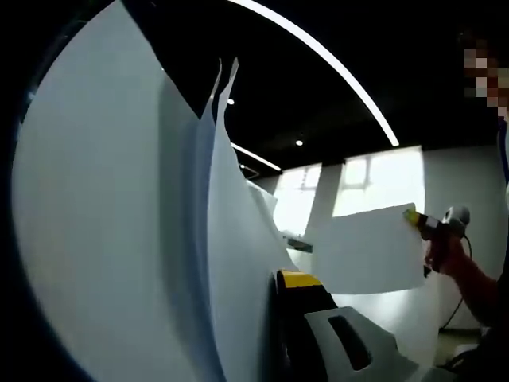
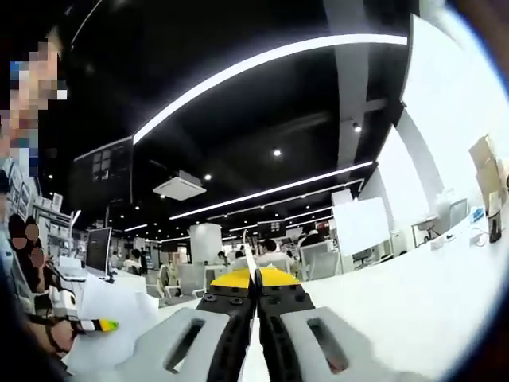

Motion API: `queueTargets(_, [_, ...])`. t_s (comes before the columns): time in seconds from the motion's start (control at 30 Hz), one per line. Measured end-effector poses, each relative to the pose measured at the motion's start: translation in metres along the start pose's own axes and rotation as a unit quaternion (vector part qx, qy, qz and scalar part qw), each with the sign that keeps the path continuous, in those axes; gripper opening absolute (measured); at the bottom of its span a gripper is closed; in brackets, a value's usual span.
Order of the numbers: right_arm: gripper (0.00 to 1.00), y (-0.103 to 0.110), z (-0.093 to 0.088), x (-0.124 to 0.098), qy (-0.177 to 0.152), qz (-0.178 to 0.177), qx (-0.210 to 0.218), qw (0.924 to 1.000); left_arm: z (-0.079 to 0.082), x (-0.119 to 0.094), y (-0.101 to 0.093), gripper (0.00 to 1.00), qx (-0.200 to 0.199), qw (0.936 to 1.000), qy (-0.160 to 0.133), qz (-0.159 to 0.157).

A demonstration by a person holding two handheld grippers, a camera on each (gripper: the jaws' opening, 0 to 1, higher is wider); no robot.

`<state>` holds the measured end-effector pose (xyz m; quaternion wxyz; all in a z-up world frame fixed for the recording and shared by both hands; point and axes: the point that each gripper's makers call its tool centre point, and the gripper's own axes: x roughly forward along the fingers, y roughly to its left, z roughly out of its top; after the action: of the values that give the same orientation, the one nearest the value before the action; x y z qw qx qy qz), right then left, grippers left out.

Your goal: Organize the stack of printing papers by aligning and flattening the scattered papers on the table

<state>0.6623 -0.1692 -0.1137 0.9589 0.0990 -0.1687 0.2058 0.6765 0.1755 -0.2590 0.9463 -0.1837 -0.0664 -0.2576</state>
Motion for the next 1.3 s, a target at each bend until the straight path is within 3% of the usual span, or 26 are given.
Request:
queueTargets(0.23, [0.00,-0.002,0.009,0.000,-0.019,0.004,0.002,0.9998,0.000,0.000,0.000,0.09,0.000,1.0000,0.001,0.000])
queueTargets(0.5, [0.00,0.016,0.011,0.010,-0.013,0.038,0.011,0.9991,0.000,0.000,0.000,0.09,0.000,1.0000,0.001,0.000])
queueTargets(1.3, [0.00,0.050,0.014,0.025,-0.017,0.078,0.025,0.9965,0.000,0.000,0.000,0.09,0.000,1.0000,-0.001,0.000])
